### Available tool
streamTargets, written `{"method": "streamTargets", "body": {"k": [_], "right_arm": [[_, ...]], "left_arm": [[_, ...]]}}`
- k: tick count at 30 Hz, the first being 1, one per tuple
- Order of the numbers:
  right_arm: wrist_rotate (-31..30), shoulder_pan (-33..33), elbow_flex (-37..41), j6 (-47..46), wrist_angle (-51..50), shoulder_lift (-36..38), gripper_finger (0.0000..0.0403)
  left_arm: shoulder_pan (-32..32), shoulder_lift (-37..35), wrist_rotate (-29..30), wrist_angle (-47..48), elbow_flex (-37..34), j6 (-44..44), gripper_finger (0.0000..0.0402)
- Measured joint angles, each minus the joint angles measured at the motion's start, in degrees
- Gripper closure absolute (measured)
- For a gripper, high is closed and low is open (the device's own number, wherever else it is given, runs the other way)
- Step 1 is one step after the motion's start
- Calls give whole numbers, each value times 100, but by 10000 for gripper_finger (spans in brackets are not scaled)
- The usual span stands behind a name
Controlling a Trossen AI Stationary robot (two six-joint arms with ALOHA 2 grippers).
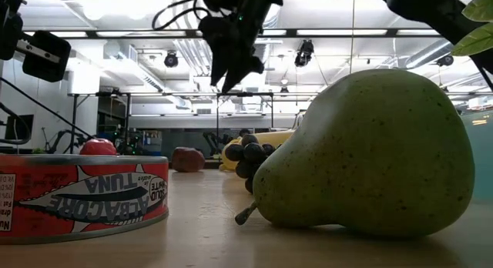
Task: Pick & Place Food Item
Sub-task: Put the yellow water bottle into the green bin
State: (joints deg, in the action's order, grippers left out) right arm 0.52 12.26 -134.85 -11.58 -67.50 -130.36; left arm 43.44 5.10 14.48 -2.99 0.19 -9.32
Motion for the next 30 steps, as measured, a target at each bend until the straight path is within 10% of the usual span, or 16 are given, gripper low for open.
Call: {"method": "streamTargets", "body": {"k": [30], "right_arm": [[150,72,90,-45,-331,-663,136]], "left_arm": [[-2,0,0,-1,0,0,402]]}}
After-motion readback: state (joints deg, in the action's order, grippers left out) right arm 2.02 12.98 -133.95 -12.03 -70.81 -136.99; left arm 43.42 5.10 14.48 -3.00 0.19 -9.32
